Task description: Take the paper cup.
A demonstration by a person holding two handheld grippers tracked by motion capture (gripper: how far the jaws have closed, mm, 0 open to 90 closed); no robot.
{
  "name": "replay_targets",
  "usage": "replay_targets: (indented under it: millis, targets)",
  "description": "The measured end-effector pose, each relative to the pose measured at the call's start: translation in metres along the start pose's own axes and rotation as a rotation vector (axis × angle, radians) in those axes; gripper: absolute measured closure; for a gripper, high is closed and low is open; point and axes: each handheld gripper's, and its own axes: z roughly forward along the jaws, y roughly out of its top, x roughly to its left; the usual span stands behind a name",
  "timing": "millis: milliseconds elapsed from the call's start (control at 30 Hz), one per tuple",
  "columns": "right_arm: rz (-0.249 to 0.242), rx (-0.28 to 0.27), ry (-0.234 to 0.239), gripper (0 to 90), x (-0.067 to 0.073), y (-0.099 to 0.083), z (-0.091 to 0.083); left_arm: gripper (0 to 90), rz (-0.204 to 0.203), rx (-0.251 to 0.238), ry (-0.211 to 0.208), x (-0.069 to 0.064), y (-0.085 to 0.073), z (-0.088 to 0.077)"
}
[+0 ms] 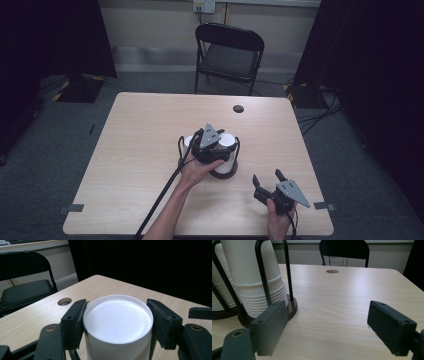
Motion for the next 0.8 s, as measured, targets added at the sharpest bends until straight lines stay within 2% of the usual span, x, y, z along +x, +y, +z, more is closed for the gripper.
replay_targets:
  millis: [167,700,767,800]
  targets:
    - [0.001,-0.002,0.0,15.4,0.0,0.0,0.0,34.9,-0.022,-0.012,-0.004,0.001,0.002,-0.002]
    - [0.007,-0.009,0.0,15.5,-0.001,0.0,-0.001,35.1,-0.047,-0.037,-0.007,0.002,0.009,-0.009]
    - [0.007,-0.009,0.0,15.5,-0.001,0.0,-0.001,35.1,-0.066,-0.053,-0.009,0.003,0.009,-0.01]
    - [0.007,-0.01,0.0,15.5,-0.001,0.0,-0.001,35.1,-0.062,-0.055,-0.007,0.003,0.01,-0.011]
